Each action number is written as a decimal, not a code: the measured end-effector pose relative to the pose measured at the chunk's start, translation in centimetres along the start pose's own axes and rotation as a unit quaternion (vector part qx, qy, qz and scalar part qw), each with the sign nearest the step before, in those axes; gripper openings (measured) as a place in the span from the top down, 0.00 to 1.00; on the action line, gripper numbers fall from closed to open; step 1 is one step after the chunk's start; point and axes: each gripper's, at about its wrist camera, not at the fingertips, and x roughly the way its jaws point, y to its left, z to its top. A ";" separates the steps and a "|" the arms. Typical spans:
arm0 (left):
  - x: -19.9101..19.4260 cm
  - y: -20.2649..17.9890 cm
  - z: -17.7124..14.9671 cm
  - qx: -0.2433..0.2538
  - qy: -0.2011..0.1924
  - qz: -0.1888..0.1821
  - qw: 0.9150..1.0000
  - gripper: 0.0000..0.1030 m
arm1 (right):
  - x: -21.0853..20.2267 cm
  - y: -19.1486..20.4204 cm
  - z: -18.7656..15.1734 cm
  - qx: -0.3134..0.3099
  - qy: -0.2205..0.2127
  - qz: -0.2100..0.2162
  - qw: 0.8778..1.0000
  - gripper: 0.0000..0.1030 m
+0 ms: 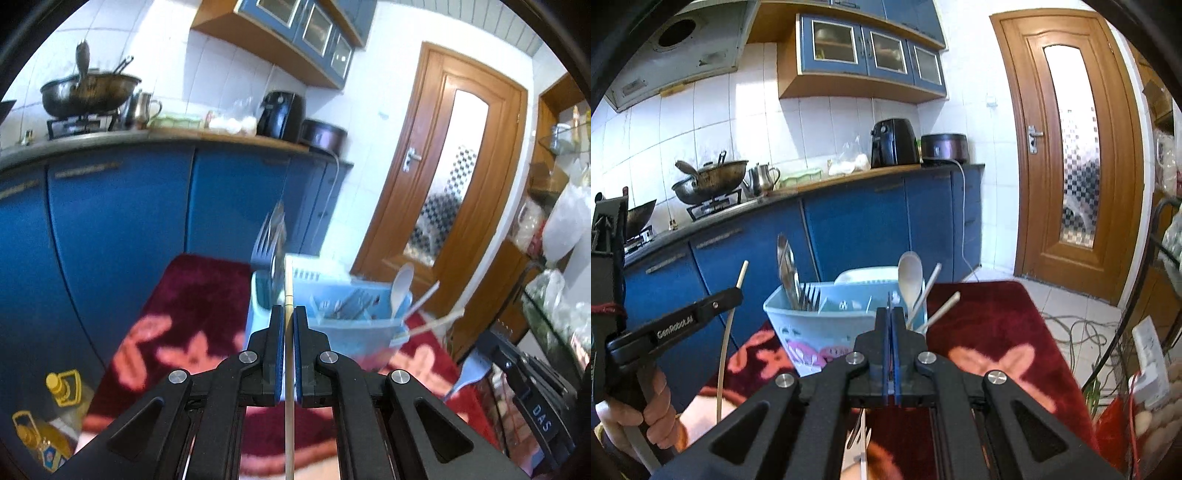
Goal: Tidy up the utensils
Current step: 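Lower the wooden chopstick and the fork into the caddy with both grippers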
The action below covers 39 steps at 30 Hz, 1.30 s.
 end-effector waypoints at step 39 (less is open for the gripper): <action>9.2 -0.8 5.7 0.024 -0.119 0.026 0.992 0.96 | 11.9 0.1 5.9 -0.075 0.037 -0.063 0.994 0.97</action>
